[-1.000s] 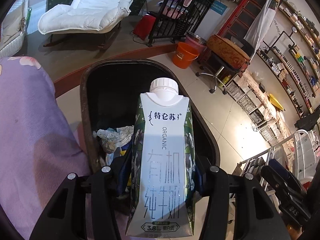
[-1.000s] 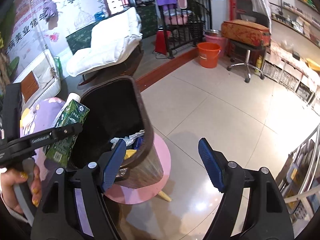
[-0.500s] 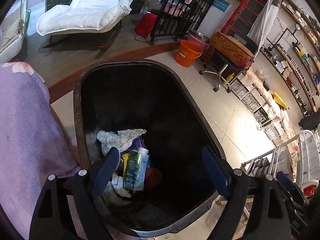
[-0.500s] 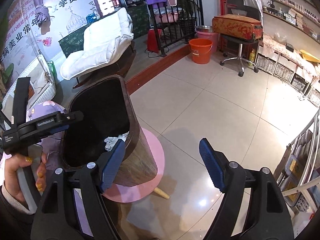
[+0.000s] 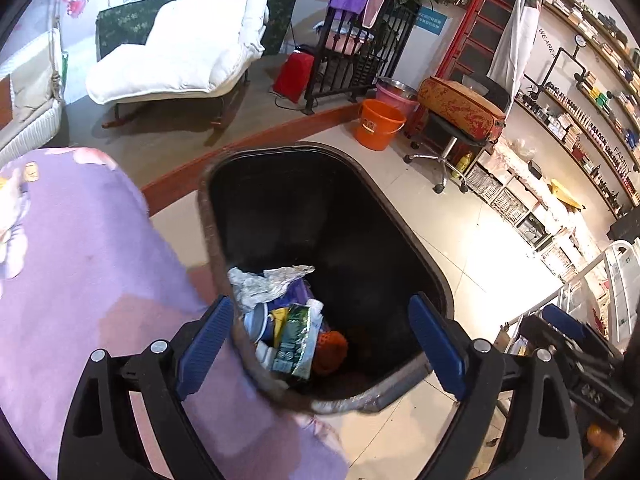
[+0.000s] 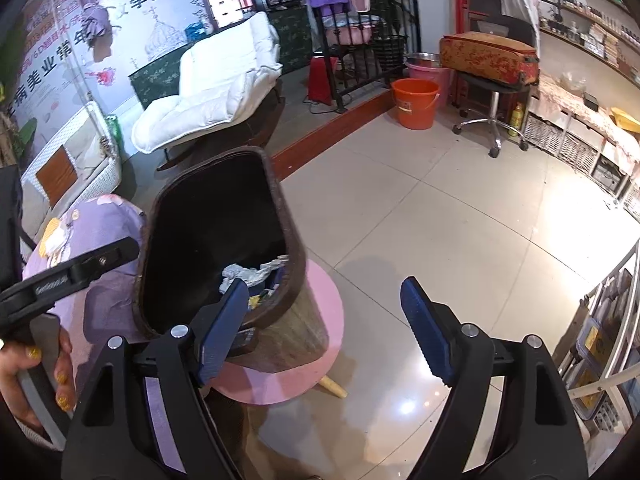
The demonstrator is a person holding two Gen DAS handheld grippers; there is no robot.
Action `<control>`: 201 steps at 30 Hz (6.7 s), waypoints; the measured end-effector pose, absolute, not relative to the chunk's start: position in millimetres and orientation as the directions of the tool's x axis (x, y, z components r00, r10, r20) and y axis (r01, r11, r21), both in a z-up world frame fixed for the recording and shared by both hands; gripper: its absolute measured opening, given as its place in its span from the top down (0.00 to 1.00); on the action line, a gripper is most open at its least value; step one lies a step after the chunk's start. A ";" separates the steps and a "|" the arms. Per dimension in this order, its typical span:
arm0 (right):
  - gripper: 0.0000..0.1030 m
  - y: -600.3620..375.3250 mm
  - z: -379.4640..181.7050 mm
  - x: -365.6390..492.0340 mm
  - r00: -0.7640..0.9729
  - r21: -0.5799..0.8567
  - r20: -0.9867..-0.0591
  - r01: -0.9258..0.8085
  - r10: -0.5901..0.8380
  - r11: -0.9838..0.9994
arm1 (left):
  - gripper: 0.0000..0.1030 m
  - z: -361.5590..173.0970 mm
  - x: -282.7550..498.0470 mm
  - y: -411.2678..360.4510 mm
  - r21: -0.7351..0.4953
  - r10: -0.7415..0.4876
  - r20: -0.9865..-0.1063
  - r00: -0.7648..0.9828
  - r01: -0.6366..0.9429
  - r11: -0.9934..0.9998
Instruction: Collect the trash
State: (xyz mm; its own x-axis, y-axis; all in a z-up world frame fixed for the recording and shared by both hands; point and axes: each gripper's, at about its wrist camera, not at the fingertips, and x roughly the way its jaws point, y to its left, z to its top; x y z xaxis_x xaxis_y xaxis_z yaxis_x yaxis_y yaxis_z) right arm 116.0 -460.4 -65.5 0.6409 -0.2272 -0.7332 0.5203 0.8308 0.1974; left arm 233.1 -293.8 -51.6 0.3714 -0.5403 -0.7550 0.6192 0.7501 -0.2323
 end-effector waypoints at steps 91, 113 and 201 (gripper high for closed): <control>0.92 -291.9 -32.1 211.1 0.728 0.236 -0.661 -0.025 0.179 0.971 | 0.81 -2.9 194.8 -62.0 -0.439 -0.486 -0.543 0.685 0.262 0.860; 0.92 -412.0 -78.3 242.5 0.609 0.059 -0.783 0.279 -0.129 0.958 | 0.80 -3.8 175.1 -144.2 -0.387 -0.595 -0.542 0.593 0.452 0.803; 0.07 -431.4 -37.5 85.7 0.740 0.120 -0.578 0.496 -0.346 0.860 | 0.05 -32.3 181.8 -263.3 -0.019 -0.469 -0.617 0.632 0.584 0.812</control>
